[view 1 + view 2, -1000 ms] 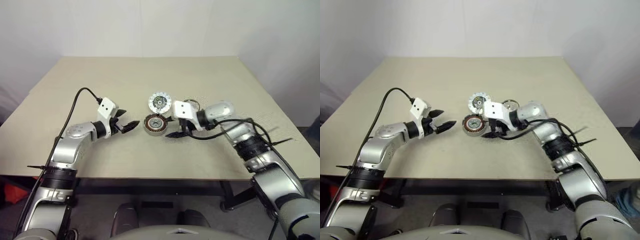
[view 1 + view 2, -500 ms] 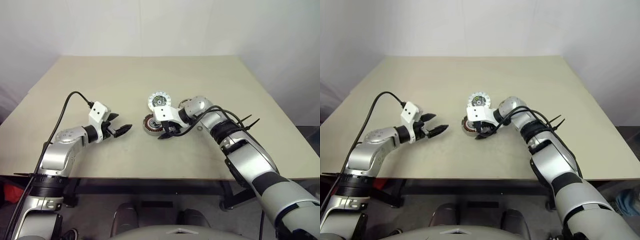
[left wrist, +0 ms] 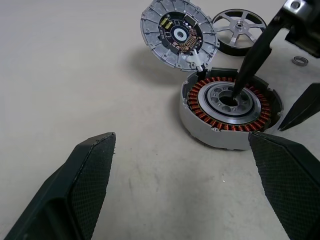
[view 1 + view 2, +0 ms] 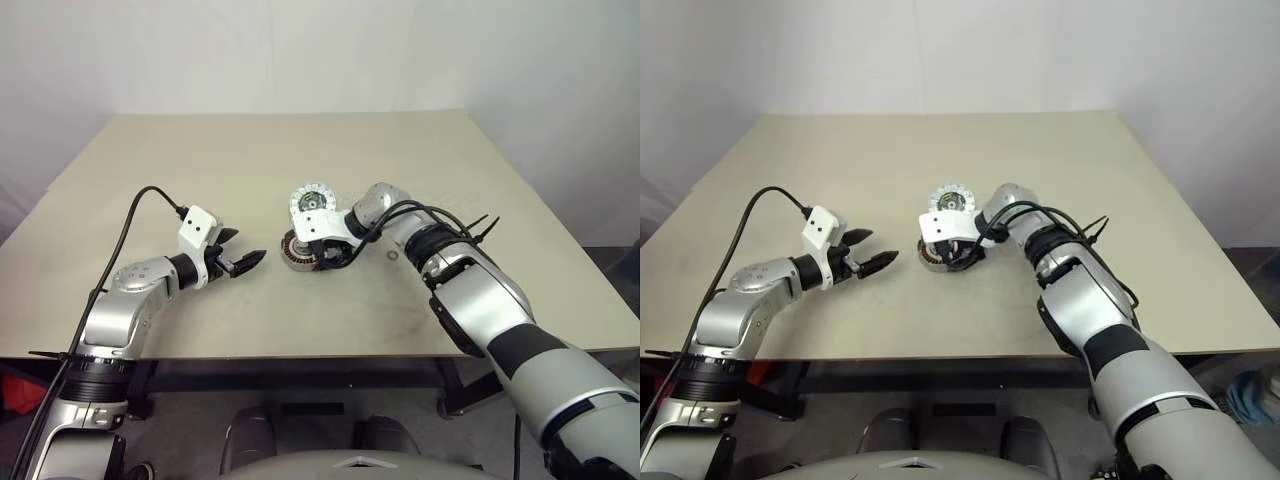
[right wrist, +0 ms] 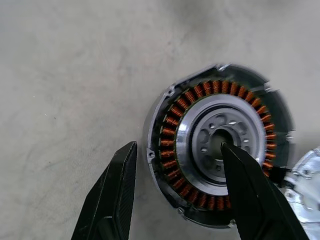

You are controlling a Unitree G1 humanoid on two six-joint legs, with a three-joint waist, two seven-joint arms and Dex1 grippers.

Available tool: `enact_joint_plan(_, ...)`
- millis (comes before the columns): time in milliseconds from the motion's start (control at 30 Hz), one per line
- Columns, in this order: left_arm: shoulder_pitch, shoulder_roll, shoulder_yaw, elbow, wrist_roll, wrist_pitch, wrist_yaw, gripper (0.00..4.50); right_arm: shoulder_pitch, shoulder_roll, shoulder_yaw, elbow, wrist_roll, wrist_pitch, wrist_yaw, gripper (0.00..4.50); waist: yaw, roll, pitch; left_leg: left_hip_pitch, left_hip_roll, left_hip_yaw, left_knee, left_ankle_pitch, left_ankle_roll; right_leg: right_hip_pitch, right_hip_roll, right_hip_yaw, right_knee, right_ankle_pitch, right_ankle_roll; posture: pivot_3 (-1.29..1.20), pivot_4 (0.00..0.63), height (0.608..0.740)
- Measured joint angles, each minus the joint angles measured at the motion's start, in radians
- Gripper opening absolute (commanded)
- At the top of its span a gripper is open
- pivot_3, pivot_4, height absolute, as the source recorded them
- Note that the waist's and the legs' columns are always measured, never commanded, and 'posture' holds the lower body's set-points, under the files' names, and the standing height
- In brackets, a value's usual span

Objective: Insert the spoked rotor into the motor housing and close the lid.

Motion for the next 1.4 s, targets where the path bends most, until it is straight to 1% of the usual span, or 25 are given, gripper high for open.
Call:
enact_joint_plan(167, 0.011, 0.0, 0.001, -0.006, -0.002, 0.001, 0.01, 4.5, -0.009, 0.03, 0.006, 0.022, -0.042, -0.011, -0.035, 3.02, -0.001, 0.0, 0.0, 0.0, 0.003, 0.0, 0.0, 0.0, 0.0, 0.0, 0.003, 0.0, 0.0, 0.0, -0.001, 0.0, 0.0, 0.74)
enact_joint_plan(433, 0.015, 0.0, 0.012, -0.009, -0.004, 0.001, 0.027, 4.5, -0.024, 0.048, 0.04, 0.028, -0.106, -0.051, -0.059, 3.02, -0.002, 0.0, 0.0, 0.002, 0.004, 0.0, 0.0, 0.001, -0.001, 0.0, 0.004, 0.0, 0.003, -0.001, -0.002, 0.0, 0.0, 0.74)
enact_joint_plan(567, 0.015, -0.003, 0.012, -0.01, -0.004, 0.001, 0.035, 4.5, -0.034, 0.055, 0.043, 0.028, -0.125, -0.062, -0.063, 2.2, -0.003, 0.0, 0.0, 0.003, 0.005, 0.0, 0.0, 0.001, -0.002, 0.0, 0.004, 0.0, 0.003, -0.001, -0.002, 0.0, 0.0, 0.74)
enact_joint_plan(867, 0.015, -0.008, 0.012, -0.011, -0.004, 0.0, 0.038, 4.5, -0.035, 0.057, 0.042, 0.03, -0.135, -0.072, -0.077, 2.18, -0.017, 0.0, 0.0, 0.003, 0.005, 0.0, 0.0, 0.001, -0.003, 0.0, 0.005, 0.001, 0.004, -0.001, -0.003, 0.0, 0.0, 0.74)
enact_joint_plan(1000, 0.014, -0.01, 0.012, -0.01, -0.004, -0.001, 0.038, 4.5, -0.027, 0.029, 0.042, 0.012, -0.134, -0.114, -0.052, 2.18, -0.015, 0.0, 0.0, 0.002, 0.005, 0.0, 0.0, 0.001, -0.003, 0.0, 0.005, 0.0, 0.004, -0.001, -0.003, 0.0, 0.0, 0.74)
enact_joint_plan(1133, 0.008, -0.014, 0.013, 0.0, -0.003, -0.003, 0.038, 4.5, 0.027, -0.058, 0.033, -0.07, -0.104, -0.175, 0.021, 2.18, 0.003, 0.0, 0.0, 0.001, 0.005, 0.0, 0.001, 0.001, -0.003, 0.0, 0.005, 0.0, 0.003, -0.001, -0.003, 0.0, 0.0, 0.74)
enact_joint_plan(1400, -0.009, -0.021, 0.009, 0.02, 0.001, -0.012, 0.033, 4.5, 0.126, -0.167, 0.026, -0.237, -0.064, -0.196, 0.087, 2.18, 0.022, 0.0, 0.001, 0.001, 0.005, 0.0, 0.002, 0.001, -0.003, 0.0, 0.005, 0.0, 0.003, -0.001, -0.003, 0.0, 0.0, 0.74)
